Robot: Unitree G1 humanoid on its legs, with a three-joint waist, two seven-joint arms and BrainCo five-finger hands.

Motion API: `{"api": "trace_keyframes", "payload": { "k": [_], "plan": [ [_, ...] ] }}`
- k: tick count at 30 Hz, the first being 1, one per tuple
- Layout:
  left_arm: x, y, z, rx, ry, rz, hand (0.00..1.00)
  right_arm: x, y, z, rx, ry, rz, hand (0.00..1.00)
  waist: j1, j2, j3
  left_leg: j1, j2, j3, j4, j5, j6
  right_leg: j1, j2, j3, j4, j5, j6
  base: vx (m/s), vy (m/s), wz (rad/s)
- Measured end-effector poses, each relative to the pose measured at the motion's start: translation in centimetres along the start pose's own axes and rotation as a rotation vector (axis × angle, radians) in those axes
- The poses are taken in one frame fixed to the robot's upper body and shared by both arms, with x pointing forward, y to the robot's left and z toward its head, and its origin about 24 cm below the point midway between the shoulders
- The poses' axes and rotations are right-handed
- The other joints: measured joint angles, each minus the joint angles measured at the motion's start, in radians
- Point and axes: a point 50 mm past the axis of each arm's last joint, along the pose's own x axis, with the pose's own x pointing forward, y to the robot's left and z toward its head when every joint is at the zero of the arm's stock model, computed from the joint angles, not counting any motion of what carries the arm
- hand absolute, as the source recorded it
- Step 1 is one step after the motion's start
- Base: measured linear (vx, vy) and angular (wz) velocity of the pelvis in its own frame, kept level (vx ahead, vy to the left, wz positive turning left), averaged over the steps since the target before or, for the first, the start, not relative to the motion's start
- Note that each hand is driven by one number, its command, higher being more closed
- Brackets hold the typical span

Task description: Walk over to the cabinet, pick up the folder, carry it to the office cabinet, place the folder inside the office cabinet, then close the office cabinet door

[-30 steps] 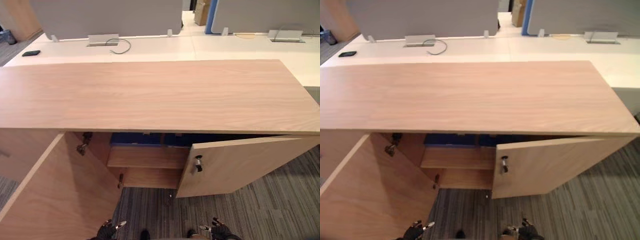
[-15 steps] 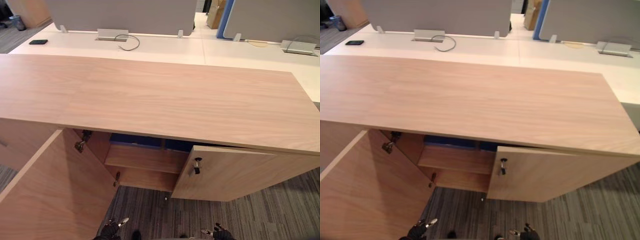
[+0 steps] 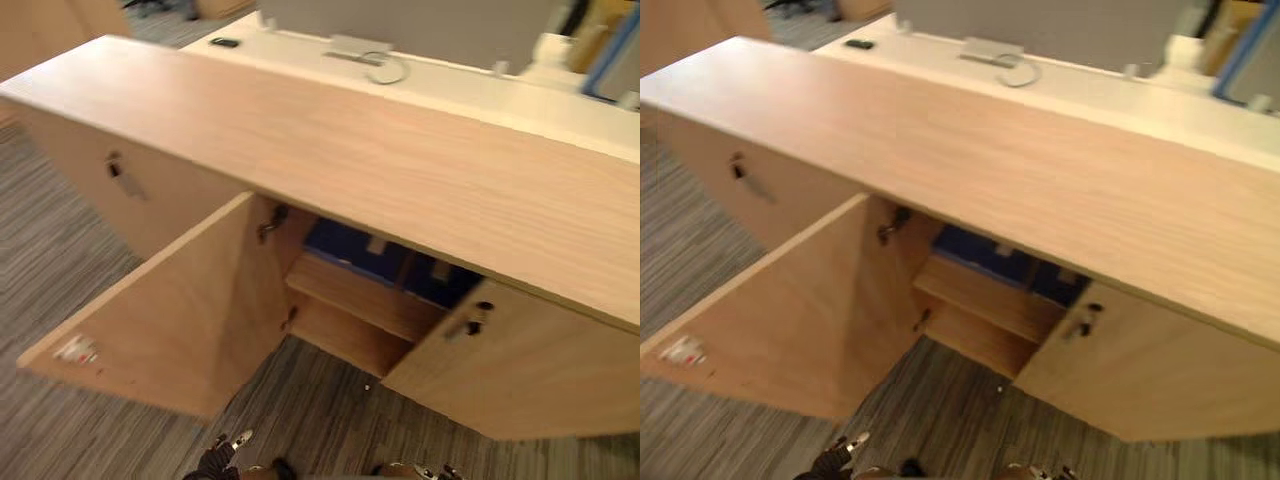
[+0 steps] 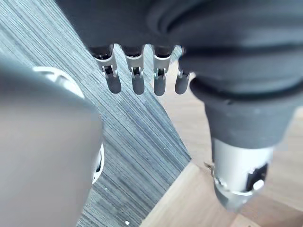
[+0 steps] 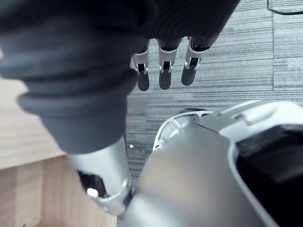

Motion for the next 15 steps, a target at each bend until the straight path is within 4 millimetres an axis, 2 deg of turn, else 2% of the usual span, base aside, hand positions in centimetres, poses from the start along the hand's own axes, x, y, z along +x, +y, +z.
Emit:
{"api": "trace_keyframes", "payload": {
  "k": [3, 5, 15],
  "plan": [
    [-0.06, -0.45, -0.3, 0.031, 0.009, -0.025, 0.0, 0.01, -0.3, 0.08, 0.016, 0.0, -0.011, 0.0, 0.001, 0.013, 0.0, 0.049, -0.05, -0.056, -0.187, 0.108, 0.011, 0.01, 0.004, -0.051, -0.018, 0.013, 0.01, -0.01, 0.083, 0.64],
    [-0.02, -0.45, -0.07, 0.048, 0.001, -0.036, 0.0, 0.01, -0.08, 0.02, 0.017, 0.003, -0.007, 0.0, 0.005, 0.006, 0.004, 0.041, -0.05, -0.081, -0.19, 0.116, 0.012, 0.016, 0.005, -0.071, -0.019, 0.013, 0.009, -0.01, 0.0, 0.32],
    [-0.05, 0.0, -0.15, 0.067, 0.003, -0.028, 0.0, 0.09, 0.05, 0.43, -0.016, -0.005, 0.002, 0.0, 0.011, 0.009, 0.012, 0.051, -0.058, -0.143, -0.192, 0.133, 0.017, 0.063, 0.012, -0.122, -0.017, 0.012, 0.009, -0.04, -0.023, 0.19]
  ]
}}
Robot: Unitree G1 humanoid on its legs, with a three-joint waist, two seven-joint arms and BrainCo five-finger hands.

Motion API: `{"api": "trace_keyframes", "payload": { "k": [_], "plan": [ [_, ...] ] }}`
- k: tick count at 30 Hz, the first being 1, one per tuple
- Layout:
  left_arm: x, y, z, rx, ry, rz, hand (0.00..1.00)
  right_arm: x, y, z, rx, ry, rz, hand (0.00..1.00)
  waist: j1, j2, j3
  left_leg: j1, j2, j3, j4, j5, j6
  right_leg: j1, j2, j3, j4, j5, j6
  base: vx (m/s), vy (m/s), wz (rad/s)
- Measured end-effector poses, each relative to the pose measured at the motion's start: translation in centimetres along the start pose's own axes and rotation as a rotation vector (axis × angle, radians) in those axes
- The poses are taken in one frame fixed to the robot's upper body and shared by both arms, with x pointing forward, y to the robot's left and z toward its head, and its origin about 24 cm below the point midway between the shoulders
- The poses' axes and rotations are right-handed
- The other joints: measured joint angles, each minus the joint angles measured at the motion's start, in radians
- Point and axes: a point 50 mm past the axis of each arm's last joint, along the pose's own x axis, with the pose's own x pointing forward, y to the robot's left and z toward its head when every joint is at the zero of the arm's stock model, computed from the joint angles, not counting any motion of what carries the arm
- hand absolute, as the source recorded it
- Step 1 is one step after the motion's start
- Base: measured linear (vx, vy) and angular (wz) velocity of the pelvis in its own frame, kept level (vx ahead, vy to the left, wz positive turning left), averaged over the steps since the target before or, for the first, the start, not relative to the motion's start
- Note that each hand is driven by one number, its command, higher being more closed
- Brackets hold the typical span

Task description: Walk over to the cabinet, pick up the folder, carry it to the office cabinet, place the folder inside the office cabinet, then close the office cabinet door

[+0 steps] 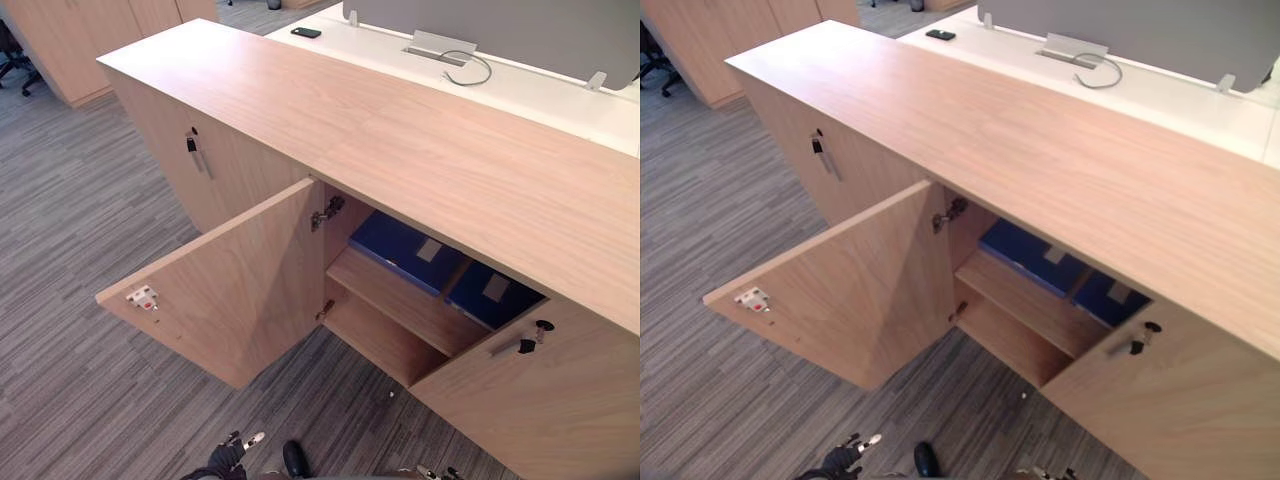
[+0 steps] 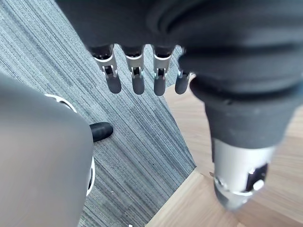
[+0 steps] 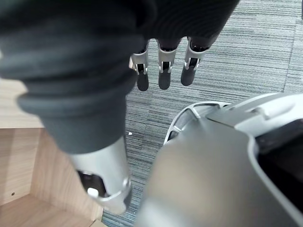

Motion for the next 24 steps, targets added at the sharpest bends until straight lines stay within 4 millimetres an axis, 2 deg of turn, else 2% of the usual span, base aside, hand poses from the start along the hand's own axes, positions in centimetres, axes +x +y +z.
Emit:
{"api": "trace_keyframes", "payload": {
  "k": [3, 5, 6, 7, 8, 9, 11, 12, 13, 14, 17, 24],
  "plan": [
    [0.0, 0.2, -0.1, -0.017, 0.003, 0.011, 0.0, 0.0, 0.0, 0.2, -0.005, -0.005, 0.003, 0.0, -0.005, 0.003, 0.009, 0.005, -0.002, -0.021, -0.001, -0.002, -0.001, 0.012, -0.01, 0.004, 0.032, -0.005, -0.004, -0.07, -0.003, 0.21],
    [0.0, 0.2, -0.2, -0.02, 0.006, 0.011, 0.0, 0.0, 0.0, 0.1, 0.002, -0.009, 0.004, 0.0, -0.02, 0.006, 0.02, 0.005, 0.004, -0.081, -0.001, -0.017, 0.006, -0.041, -0.035, 0.195, 0.189, -0.026, -0.045, -0.13, 0.055, 0.74],
    [0.0, 0.3, 0.0, -0.009, 0.0, 0.01, 0.0, -0.1, 0.1, 0.0, -0.021, -0.013, 0.013, 0.0, -0.02, 0.009, 0.02, 0.008, 0.011, -0.116, 0.0, -0.01, 0.001, -0.088, -0.016, 0.386, 0.252, -0.048, -0.059, -0.12, 0.075, 0.82],
    [0.0, 0.2, 0.1, 0.0, -0.003, 0.007, 0.0, -0.1, 0.1, 0.0, -0.028, -0.014, 0.017, 0.0, -0.021, 0.007, 0.021, 0.007, 0.014, -0.132, 0.0, -0.005, -0.002, -0.089, 0.004, 0.462, 0.244, -0.059, -0.052, -0.08, 0.033, 0.92],
    [0.1, 0.5, 0.3, -0.002, -0.01, 0.012, 0.0, -0.1, 0.4, -0.2, -0.023, -0.01, 0.023, 0.0, -0.019, -0.008, 0.022, 0.001, 0.01, -0.159, 0.0, 0.007, -0.003, -0.081, 0.025, 0.531, 0.192, -0.065, -0.043, -0.07, -0.058, 0.75],
    [0.1, 0.9, 0.6, -0.011, -0.024, 0.025, 0.0, -0.2, 0.7, -0.6, -0.003, 0.002, 0.032, 0.0, -0.007, -0.031, 0.022, -0.004, 0.001, -0.173, 0.0, 0.019, -0.018, -0.07, 0.03, 0.526, 0.121, -0.057, -0.045, -0.05, -0.065, 0.62],
    [0.0, 1.1, 0.6, -0.036, -0.029, 0.034, 0.0, -0.2, 0.7, -0.9, 0.013, 0.014, 0.032, 0.0, -0.001, -0.04, 0.014, -0.024, 0.0, -0.183, 0.0, 0.03, -0.029, -0.045, 0.04, 0.509, 0.049, -0.068, -0.027, -0.02, -0.128, 0.18],
    [0.0, 1.1, 0.6, -0.054, -0.029, 0.037, 0.0, -0.2, 0.7, -0.9, 0.015, 0.016, 0.032, 0.0, 0.001, -0.042, 0.013, -0.042, 0.0, -0.183, 0.0, 0.037, -0.035, -0.045, 0.044, 0.501, 0.011, -0.083, 0.002, -0.02, -0.206, 0.0],
    [0.0, 1.0, 0.5, -0.06, -0.025, 0.038, 0.0, -0.2, 0.7, -0.9, 0.016, 0.015, 0.032, 0.0, 0.0, -0.033, 0.016, -0.05, 0.004, -0.186, 0.0, 0.043, -0.037, -0.048, 0.052, 0.498, 0.002, -0.08, 0.007, -0.02, -0.167, 0.0],
    [0.0, 0.9, 0.2, -0.082, -0.017, 0.04, 0.0, -0.2, 0.5, -0.9, 0.023, 0.015, 0.027, 0.0, -0.008, -0.031, 0.021, -0.05, 0.013, -0.193, -0.001, 0.053, -0.036, -0.046, 0.064, 0.491, 0.001, -0.081, 0.007, 0.0, -0.189, 0.14],
    [0.0, 0.8, 0.1, -0.081, -0.013, 0.038, 0.0, -0.3, 0.3, -1.5, 0.029, 0.033, 0.019, 0.0, -0.007, -0.038, 0.013, -0.045, 0.031, -0.228, -0.001, 0.06, -0.046, -0.012, 0.082, 0.448, -0.014, -0.088, 0.003, 0.04, -0.149, 0.28],
    [0.0, 0.8, 0.4, -0.085, -0.027, 0.043, 0.0, 0.0, 0.7, -0.2, 0.009, 0.006, 0.031, 0.0, -0.002, -0.037, 0.012, -0.071, 0.034, -0.293, 0.0, 0.082, -0.065, 0.015, 0.098, 0.371, -0.024, -0.089, 0.001, 0.04, -0.068, 0.35]
  ]
}}
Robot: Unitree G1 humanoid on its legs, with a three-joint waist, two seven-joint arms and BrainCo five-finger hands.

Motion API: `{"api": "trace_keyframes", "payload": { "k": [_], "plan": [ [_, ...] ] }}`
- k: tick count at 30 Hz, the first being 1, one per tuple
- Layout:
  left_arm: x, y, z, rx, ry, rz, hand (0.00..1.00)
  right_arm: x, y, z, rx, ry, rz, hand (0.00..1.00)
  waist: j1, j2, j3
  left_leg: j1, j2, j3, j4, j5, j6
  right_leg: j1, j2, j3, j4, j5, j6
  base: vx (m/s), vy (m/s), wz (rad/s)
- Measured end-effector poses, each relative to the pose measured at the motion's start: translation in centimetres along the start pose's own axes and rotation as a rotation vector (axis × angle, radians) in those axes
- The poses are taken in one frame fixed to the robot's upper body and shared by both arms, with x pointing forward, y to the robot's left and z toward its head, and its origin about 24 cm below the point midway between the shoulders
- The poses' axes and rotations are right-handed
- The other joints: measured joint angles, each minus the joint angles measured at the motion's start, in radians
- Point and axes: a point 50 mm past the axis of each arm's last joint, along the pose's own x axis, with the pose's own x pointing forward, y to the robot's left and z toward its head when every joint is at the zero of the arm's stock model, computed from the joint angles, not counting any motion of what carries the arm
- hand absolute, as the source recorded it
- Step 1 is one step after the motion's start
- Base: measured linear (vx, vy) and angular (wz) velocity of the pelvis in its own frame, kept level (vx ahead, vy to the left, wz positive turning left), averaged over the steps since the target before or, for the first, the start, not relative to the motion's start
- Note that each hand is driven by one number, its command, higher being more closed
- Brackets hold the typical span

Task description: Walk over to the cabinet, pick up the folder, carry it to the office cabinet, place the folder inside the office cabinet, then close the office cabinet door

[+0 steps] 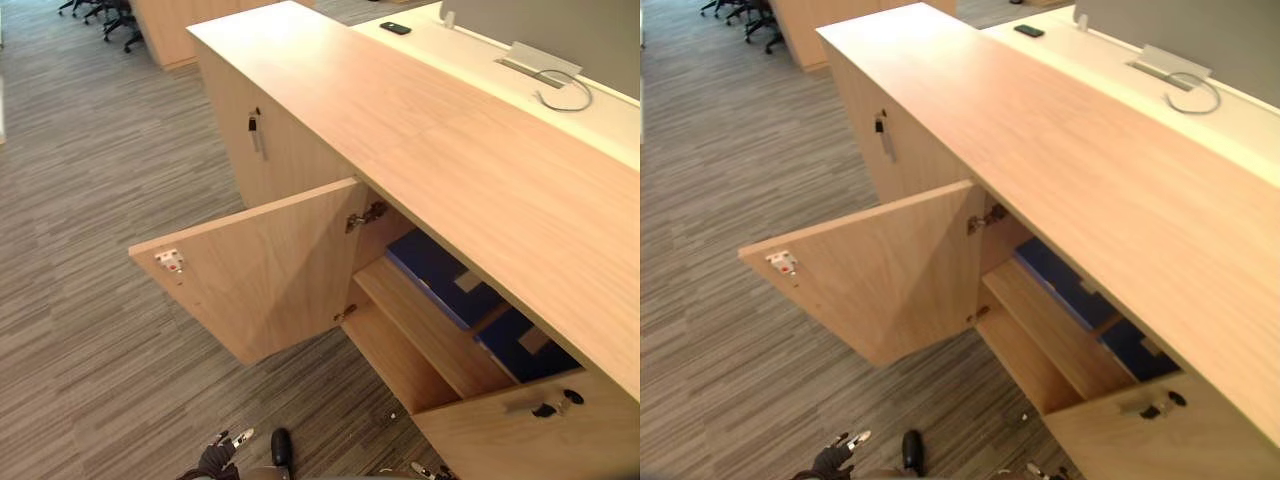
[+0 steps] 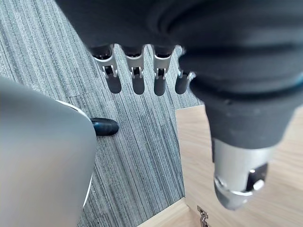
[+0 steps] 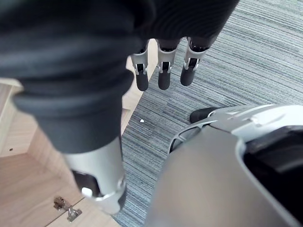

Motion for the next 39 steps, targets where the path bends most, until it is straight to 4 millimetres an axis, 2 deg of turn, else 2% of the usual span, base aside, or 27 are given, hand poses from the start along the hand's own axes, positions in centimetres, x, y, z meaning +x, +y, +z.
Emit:
{"api": "trace_keyframes", "payload": {
  "k": [2, 4, 5, 6, 7, 8, 9, 10, 12, 15, 19, 20, 21, 22, 23, 24, 25, 26, 27, 29, 32, 33, 34, 36, 39],
  "plan": [
    [0.0, -0.1, 0.6, -0.028, -0.026, 0.012, 0.0, 0.1, 0.2, 0.5, 0.014, -0.013, 0.0, 0.0, 0.005, 0.0, 0.01, -0.033, 0.003, -0.009, 0.0, 0.009, -0.002, -0.015, -0.004, -0.037, 0.011, -0.006, -0.006, -0.02, 0.002, 0.41],
    [0.0, 0.1, 0.7, -0.056, -0.036, 0.024, 0.0, 0.1, 0.4, 0.7, 0.036, -0.02, 0.0, 0.0, 0.012, -0.012, 0.007, -0.05, 0.016, 0.058, 0.0, -0.032, -0.007, -0.032, -0.017, -0.048, 0.023, -0.008, -0.008, -0.07, 0.04, 0.18],
    [0.0, 0.5, 0.9, -0.072, -0.042, 0.038, 0.0, 0.1, 0.5, 0.6, 0.061, -0.023, -0.001, 0.0, 0.002, -0.032, 0.007, -0.051, 0.021, 0.178, 0.015, -0.075, -0.011, -0.04, -0.058, -0.079, 0.026, -0.007, -0.009, -0.04, 0.092, 0.3],
    [0.0, 0.8, 1.0, -0.091, -0.052, 0.052, 0.0, 0.2, 0.3, 1.0, 0.058, -0.034, -0.011, 0.0, -0.005, -0.047, 0.014, -0.061, 0.038, 0.235, 0.067, -0.089, 0.006, -0.059, -0.106, -0.089, 0.06, -0.007, -0.009, -0.01, 0.094, 0.33],
    [-0.1, 0.9, 0.9, -0.104, -0.051, 0.06, 0.0, 0.2, 0.0, 1.1, 0.056, -0.037, -0.018, 0.0, -0.01, -0.047, 0.011, -0.067, 0.055, 0.251, 0.095, -0.09, 0.009, -0.068, -0.125, -0.089, 0.074, -0.006, -0.008, 0.05, 0.091, 0.19],
    [-0.2, 0.9, 0.6, -0.128, -0.043, 0.067, 0.0, 0.1, -0.7, 1.2, 0.05, -0.041, -0.034, 0.0, -0.015, -0.03, 0.008, -0.062, 0.102, 0.255, 0.117, -0.047, -0.002, -0.077, -0.141, -0.087, 0.085, -0.003, -0.001, 0.1, 0.105, 0.11],
    [-0.3, 0.7, -0.1, -0.139, -0.028, 0.068, 0.0, 0.0, -1.7, 1.2, 0.041, -0.041, -0.058, 0.0, -0.009, 0.005, -0.012, -0.06, 0.142, 0.181, 0.102, 0.006, -0.057, -0.095, -0.124, -0.082, 0.083, 0.003, 0.012, 0.17, 0.192, 0.03],
    [-0.4, 0.8, -0.2, -0.14, -0.026, 0.07, 0.0, 0.0, -1.6, 1.3, 0.04, -0.044, -0.058, 0.0, -0.009, 0.011, -0.015, -0.061, 0.144, 0.168, 0.091, -0.013, -0.075, -0.105, -0.121, -0.074, 0.077, 0.013, 0.026, 0.16, 0.281, -0.01],
    [-0.3, 2.6, 1.5, -0.127, -0.081, 0.109, 0.0, 0.2, 0.6, 1.0, 0.064, -0.035, -0.007, 0.0, -0.003, -0.017, -0.003, -0.065, 0.135, 0.177, 0.05, -0.017, -0.072, -0.132, -0.121, -0.058, 0.033, 0.076, 0.032, 0.03, 0.262, -0.17],
    [-0.7, 4.7, 3.6, -0.104, -0.158, 0.151, 0.0, 0.2, 1.0, 0.8, 0.124, -0.034, -0.006, 0.0, -0.004, -0.019, -0.012, -0.055, 0.133, 0.204, 0.012, -0.01, -0.063, -0.153, -0.105, -0.02, -0.002, 0.135, 0.031, -0.04, 0.103, -0.38],
    [-1.1, 8.3, 10.7, -0.031, -0.355, 0.23, 0.0, 0.1, 0.7, 0.6, 0.145, -0.03, -0.018, 0.0, -0.011, -0.007, -0.015, -0.047, 0.122, 0.254, 0.005, -0.003, -0.056, -0.174, -0.103, 0.032, -0.043, 0.154, 0.033, -0.08, 0.024, -0.44],
    [-1.5, 8.9, 12.9, -0.01, -0.417, 0.246, 0.0, 0.1, 0.3, 0.4, 0.144, -0.026, -0.026, 0.0, -0.011, 0.005, -0.022, -0.036, 0.126, 0.273, 0.001, -0.002, -0.057, -0.173, -0.097, 0.051, -0.051, 0.154, 0.034, -0.09, -0.03, -0.44],
    [-1.7, 9.1, 13.8, 0.001, -0.446, 0.249, 0.0, 0.0, 0.1, 0.3, 0.143, -0.025, -0.027, 0.0, -0.01, 0.012, -0.023, -0.029, 0.13, 0.282, 0.001, -0.001, -0.058, -0.171, -0.094, 0.058, -0.054, 0.154, 0.034, -0.11, -0.058, -0.46],
    [-2.2, 9.3, 15.8, 0.019, -0.504, 0.251, 0.0, 0.0, -0.4, 0.1, 0.138, -0.021, -0.036, 0.0, -0.012, 0.028, -0.033, -0.02, 0.138, 0.292, 0.0, 0.0, -0.06, -0.171, -0.086, 0.075, -0.057, 0.155, 0.035, -0.11, -0.065, -0.4],
    [-2.6, 9.3, 17.7, 0.03, -0.558, 0.248, 0.0, -0.2, -1.0, -0.2, 0.135, -0.013, -0.048, 0.0, -0.015, 0.043, -0.04, -0.009, 0.148, 0.298, 0.0, 0.0, -0.06, -0.169, -0.075, 0.084, -0.057, 0.155, 0.035, -0.11, -0.067, -0.33],
    [-2.8, 9.2, 18.6, 0.049, -0.583, 0.248, 0.0, -0.2, -1.2, -0.5, 0.134, -0.006, -0.052, 0.0, -0.017, 0.048, -0.043, -0.006, 0.153, 0.3, 0.0, 0.0, -0.06, -0.169, -0.07, 0.087, -0.057, 0.155, 0.035, -0.09, -0.056, -0.25],
    [-3.2, 9.0, 20.4, 0.091, -0.633, 0.248, 0.0, -0.4, -1.4, -1.1, 0.138, 0.01, -0.054, 0.0, -0.018, 0.055, -0.047, 0.0, 0.164, 0.304, 0.0, 0.0, -0.061, -0.168, -0.059, 0.094, -0.057, 0.154, 0.034, -0.1, -0.055, -0.24],
    [-3.8, 8.7, 22.1, 0.163, -0.675, 0.253, 0.0, -0.5, -1.7, -1.6, 0.143, 0.017, -0.056, 0.0, -0.02, 0.057, -0.049, 0.007, 0.174, 0.312, 0.0, 0.0, -0.061, -0.168, -0.049, 0.104, -0.059, 0.155, 0.032, -0.1, -0.053, -0.24],
    [-4.1, 8.6, 23.0, 0.215, -0.694, 0.258, 0.0, -0.6, -1.8, -1.7, 0.145, 0.02, -0.056, 0.0, -0.023, 0.056, -0.05, 0.008, 0.179, 0.314, 0.0, 0.0, -0.062, -0.169, -0.045, 0.105, -0.062, 0.154, 0.028, -0.1, -0.046, -0.18],
    [-5.1, 7.3, 26.1, 0.436, -0.759, 0.263, 0.0, -0.7, -1.9, -2.2, 0.156, 0.03, -0.056, 0.0, -0.034, 0.053, -0.053, 0.006, 0.19, 0.322, 0.0, -0.002, -0.067, -0.17, -0.031, 0.11, -0.075, 0.159, 0.017, -0.08, -0.028, -0.12],
    [-5.8, 5.5, 28.7, 0.672, -0.803, 0.279, 0.0, -0.8, -2.0, -2.3, 0.164, 0.026, -0.052, 0.0, -0.036, 0.053, -0.054, 0.011, 0.191, 0.34, 0.0, -0.004, -0.069, -0.174, -0.027, 0.132, -0.084, 0.165, 0.011, -0.02, -0.001, -0.19],
    [-6.1, 4.6, 30.2, 0.806, -0.81, 0.318, 0.0, -0.8, -2.0, -2.4, 0.175, 0.026, -0.048, 0.0, -0.036, 0.052, -0.054, 0.018, 0.191, 0.351, 0.0, -0.003, -0.068, -0.172, -0.027, 0.142, -0.087, 0.172, 0.016, 0.01, 0.006, -0.19],
    [-6.2, 4.9, 30.6, 0.841, -0.802, 0.345, 0.0, -0.8, -2.0, -2.4, 0.176, 0.024, -0.047, 0.0, -0.036, 0.052, -0.054, 0.021, 0.191, 0.356, 0.0, -0.004, -0.069, -0.171, -0.026, 0.147, -0.088, 0.174, 0.018, 0.02, 0.009, -0.23],
    [-6.9, 5.5, 31.9, 1.086, -0.773, 0.45, 0.0, -0.9, -2.0, -2.4, 0.178, 0.017, -0.045, 0.0, -0.037, 0.052, -0.055, 0.028, 0.189, 0.372, 0.001, -0.005, -0.075, -0.172, -0.027, 0.159, -0.09, 0.178, 0.02, 0.04, 0.008, -0.14],
    [-7.2, 5.5, 32.4, 1.247, -0.758, 0.509, 0.0, -0.9, -1.9, -2.5, 0.179, 0.017, -0.044, 0.0, -0.033, 0.049, -0.058, 0.031, 0.185, 0.378, 0.005, -0.001, -0.082, -0.169, -0.031, 0.159, -0.091, 0.178, 0.02, 0.03, 0.008, 0.0]
  ]
}}
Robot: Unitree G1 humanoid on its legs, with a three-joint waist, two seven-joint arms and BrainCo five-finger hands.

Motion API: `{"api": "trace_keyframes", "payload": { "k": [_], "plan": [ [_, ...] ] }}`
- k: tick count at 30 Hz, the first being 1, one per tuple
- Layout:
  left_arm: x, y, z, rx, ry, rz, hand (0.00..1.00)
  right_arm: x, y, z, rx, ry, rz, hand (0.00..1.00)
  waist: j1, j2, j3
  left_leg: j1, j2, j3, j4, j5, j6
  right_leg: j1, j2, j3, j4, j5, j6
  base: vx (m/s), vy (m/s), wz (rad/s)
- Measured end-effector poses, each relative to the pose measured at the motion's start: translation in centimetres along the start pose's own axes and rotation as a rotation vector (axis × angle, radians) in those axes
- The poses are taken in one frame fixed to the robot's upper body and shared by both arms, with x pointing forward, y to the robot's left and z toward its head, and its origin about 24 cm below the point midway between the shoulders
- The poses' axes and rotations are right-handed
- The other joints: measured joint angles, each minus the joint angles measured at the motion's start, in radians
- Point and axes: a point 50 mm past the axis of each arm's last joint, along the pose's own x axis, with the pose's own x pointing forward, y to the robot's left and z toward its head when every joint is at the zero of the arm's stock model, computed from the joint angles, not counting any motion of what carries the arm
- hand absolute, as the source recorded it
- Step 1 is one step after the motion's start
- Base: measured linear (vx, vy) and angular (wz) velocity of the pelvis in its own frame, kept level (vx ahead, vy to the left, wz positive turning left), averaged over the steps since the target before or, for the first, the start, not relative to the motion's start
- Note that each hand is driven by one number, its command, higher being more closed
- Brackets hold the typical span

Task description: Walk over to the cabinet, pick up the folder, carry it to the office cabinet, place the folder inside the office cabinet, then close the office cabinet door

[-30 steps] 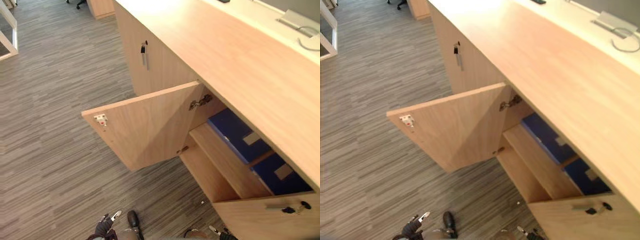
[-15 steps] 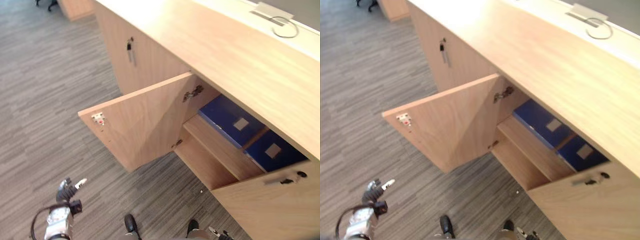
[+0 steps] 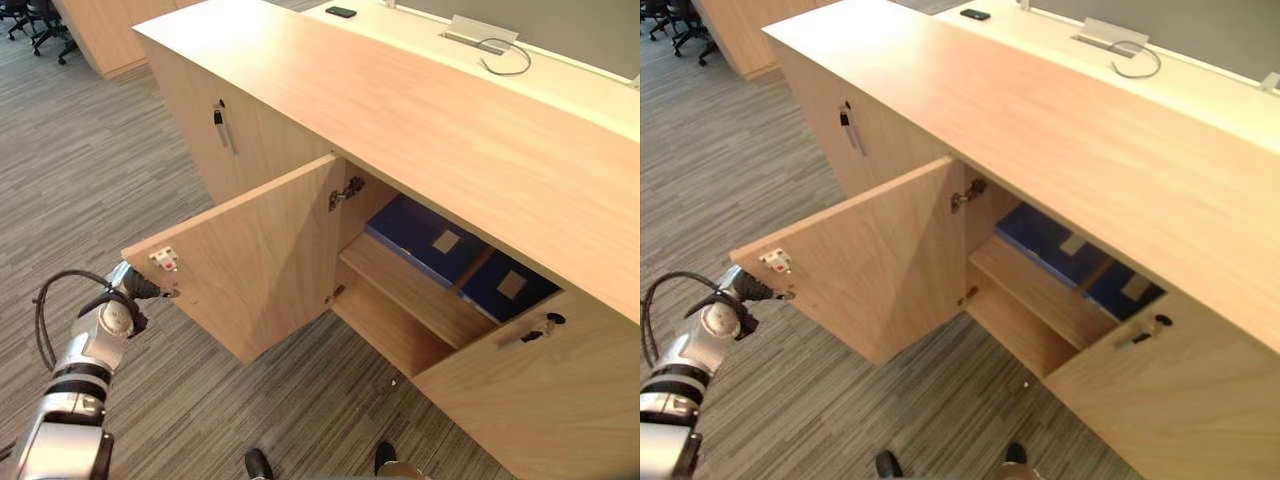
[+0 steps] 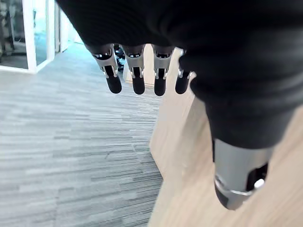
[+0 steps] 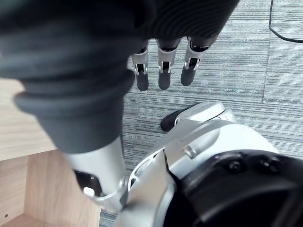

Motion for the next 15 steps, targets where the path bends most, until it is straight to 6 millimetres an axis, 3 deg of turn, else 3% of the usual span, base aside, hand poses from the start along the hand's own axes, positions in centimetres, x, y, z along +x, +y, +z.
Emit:
{"api": "trace_keyframes", "payload": {
  "k": [4, 7, 11, 15],
  "plan": [
    [0.0, -0.1, 0.2, 0.08, -0.014, -0.01, 0.0, 0.0, 0.1, -0.2, 0.004, 0.002, 0.002, 0.0, 0.001, -0.008, -0.005, 0.009, -0.003, 0.0, 0.0, 0.0, -0.001, 0.009, -0.003, -0.002, 0.001, 0.001, -0.002, 0.0, 0.0, 0.0],
    [0.1, -0.6, 0.6, 0.047, -0.025, -0.021, 0.0, -0.1, 0.1, -0.5, 0.035, 0.008, -0.006, 0.0, 0.001, -0.012, -0.007, 0.008, -0.003, -0.005, -0.004, 0.0, -0.001, 0.01, -0.004, -0.003, 0.002, 0.003, -0.004, -0.06, 0.02, 0.03],
    [-0.4, -2.1, 2.6, -0.002, -0.094, -0.046, 0.0, -0.4, -0.6, -1.3, 0.04, 0.03, -0.024, 0.0, 0.023, -0.02, -0.012, 0.005, -0.004, -0.022, -0.006, 0.002, 0.002, 0.012, -0.006, -0.009, 0.005, 0.003, -0.006, -0.09, 0.02, 0.07],
    [-4.0, -4.9, 5.9, -0.054, -0.302, -0.116, 0.0, -0.5, -0.9, -2.1, 0.041, 0.062, -0.034, 0.0, 0.043, -0.038, -0.034, -0.028, -0.014, -0.048, -0.006, 0.008, 0.01, 0.001, -0.018, -0.032, 0.004, 0.001, -0.009, -0.06, 0.034, 0.25]
  ]
}}
